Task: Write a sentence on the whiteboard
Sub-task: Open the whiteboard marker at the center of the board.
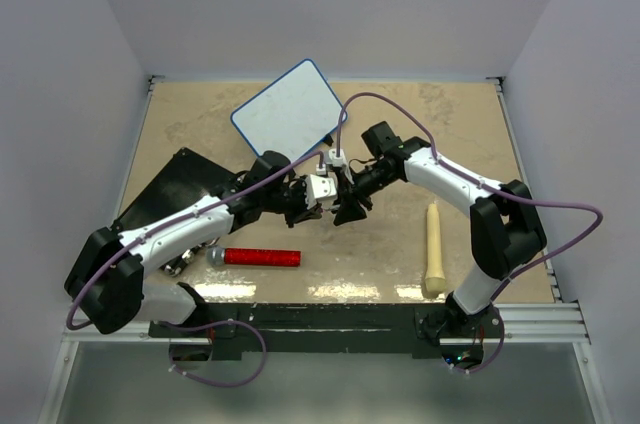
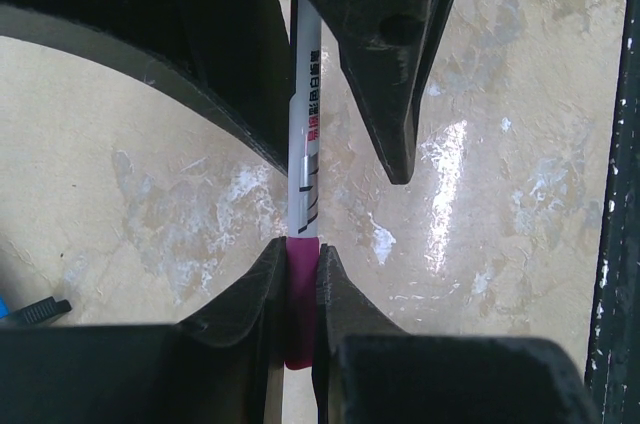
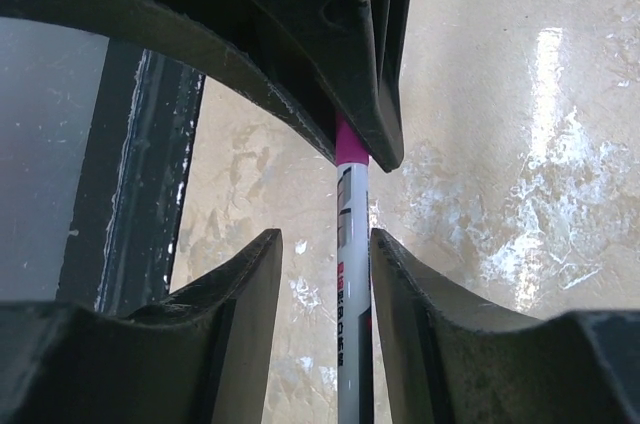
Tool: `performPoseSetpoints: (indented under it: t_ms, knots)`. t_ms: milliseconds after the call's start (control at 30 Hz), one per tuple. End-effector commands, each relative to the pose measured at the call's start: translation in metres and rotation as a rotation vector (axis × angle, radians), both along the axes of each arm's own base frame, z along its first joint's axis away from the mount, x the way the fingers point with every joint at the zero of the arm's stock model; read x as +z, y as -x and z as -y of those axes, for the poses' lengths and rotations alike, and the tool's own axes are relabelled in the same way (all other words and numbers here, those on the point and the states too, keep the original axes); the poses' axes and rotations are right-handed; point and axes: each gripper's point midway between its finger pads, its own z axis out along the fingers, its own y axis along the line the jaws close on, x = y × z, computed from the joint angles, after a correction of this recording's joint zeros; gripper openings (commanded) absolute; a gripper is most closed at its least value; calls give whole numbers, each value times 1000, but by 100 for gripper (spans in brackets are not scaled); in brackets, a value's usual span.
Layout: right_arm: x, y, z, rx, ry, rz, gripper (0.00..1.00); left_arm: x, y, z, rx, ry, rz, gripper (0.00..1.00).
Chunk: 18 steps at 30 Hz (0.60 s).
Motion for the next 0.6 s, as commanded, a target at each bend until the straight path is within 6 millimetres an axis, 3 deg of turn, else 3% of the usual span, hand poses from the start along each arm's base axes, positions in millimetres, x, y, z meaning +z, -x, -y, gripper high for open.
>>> performPoseSetpoints:
  t_ms: [0,233,400,500,533,567]
  knots:
    - [17,-5,-2,16,-52,25,44,24,-8,3,-5,50,84,0]
    - [36,-12,11,-6,-135,15,49,32,-5,5,-1,104,93,0]
    - [41,-11,9,-10,-163,16,51,39,-6,9,9,141,78,0]
    - [57,-9,9,-5,-233,-16,54,45,-6,10,34,189,49,0]
    - [65,-11,10,-7,-267,-20,62,46,-6,10,43,201,38,0]
    - [71,-11,11,-21,-278,-34,63,46,-3,9,61,212,-2,0]
